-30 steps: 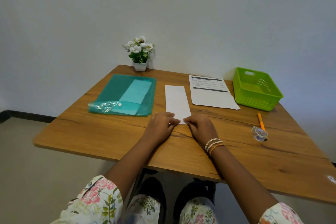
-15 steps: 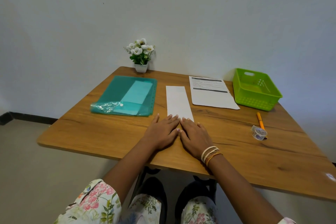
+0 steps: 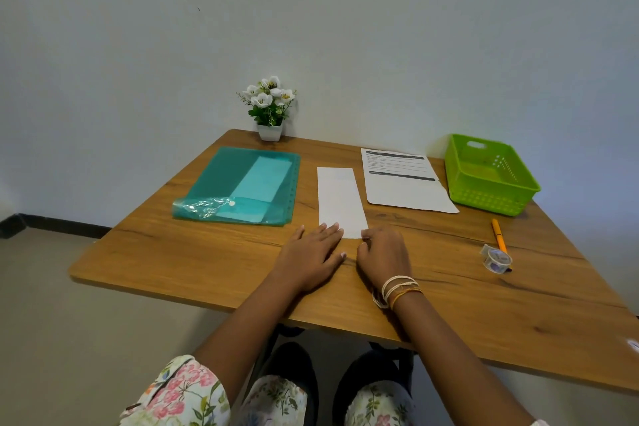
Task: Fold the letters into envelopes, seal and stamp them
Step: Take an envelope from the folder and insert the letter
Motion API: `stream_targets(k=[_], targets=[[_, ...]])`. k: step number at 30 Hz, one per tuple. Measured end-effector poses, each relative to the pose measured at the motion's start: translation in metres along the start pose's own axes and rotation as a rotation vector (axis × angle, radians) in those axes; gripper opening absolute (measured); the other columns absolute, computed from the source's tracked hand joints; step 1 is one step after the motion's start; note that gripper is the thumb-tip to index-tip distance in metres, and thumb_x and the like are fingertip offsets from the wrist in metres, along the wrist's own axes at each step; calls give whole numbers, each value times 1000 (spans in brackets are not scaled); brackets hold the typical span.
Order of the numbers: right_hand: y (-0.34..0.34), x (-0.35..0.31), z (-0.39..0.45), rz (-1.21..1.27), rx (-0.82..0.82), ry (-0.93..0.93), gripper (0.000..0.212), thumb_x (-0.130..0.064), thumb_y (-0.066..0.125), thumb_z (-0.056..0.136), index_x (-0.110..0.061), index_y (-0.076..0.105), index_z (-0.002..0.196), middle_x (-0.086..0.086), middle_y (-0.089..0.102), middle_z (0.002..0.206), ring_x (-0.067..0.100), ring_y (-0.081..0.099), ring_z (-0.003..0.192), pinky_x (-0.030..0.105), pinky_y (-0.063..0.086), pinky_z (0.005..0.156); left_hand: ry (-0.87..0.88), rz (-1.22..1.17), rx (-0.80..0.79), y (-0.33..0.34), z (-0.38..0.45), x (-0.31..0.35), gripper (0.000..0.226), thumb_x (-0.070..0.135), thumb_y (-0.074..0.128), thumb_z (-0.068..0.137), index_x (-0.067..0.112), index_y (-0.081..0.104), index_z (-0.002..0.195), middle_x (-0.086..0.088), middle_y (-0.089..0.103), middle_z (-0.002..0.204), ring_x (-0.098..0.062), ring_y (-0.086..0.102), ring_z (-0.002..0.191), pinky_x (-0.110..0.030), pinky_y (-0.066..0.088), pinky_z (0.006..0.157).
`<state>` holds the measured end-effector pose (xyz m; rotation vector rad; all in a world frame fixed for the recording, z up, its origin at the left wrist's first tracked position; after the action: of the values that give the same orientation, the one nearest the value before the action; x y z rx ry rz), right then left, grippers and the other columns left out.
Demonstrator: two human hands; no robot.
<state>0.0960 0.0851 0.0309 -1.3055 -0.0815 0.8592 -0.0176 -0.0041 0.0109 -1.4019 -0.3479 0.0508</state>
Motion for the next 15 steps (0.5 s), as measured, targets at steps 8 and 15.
stream_targets(k=[8,15], targets=[[1,15,11,544,25,403,27,-16,65,84,-10,70,110,6,71,108,17,62,93,26,48,80,-8,-4,17,1,1,-1,60,56,27,98,31,22,151,10,20,159,-8,15,146,-45,6,120],[13,16,19,898,-61,527,14,-14,79,71,-17,74,84,8,74,86,21,67,76,37,58,77,-44,-95,250,-15,8,10,47,32,49,98,17,42,142,-5,43,149,-19,39,137,-33,31,112]])
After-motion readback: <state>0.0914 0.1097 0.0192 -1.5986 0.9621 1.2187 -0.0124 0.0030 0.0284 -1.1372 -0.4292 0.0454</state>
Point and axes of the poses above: each hand's wrist, its own z-axis towards the middle knuckle, its own y-axis out of the palm, x = y × z, the point moved 6 cm from there along z, towards the middle knuckle
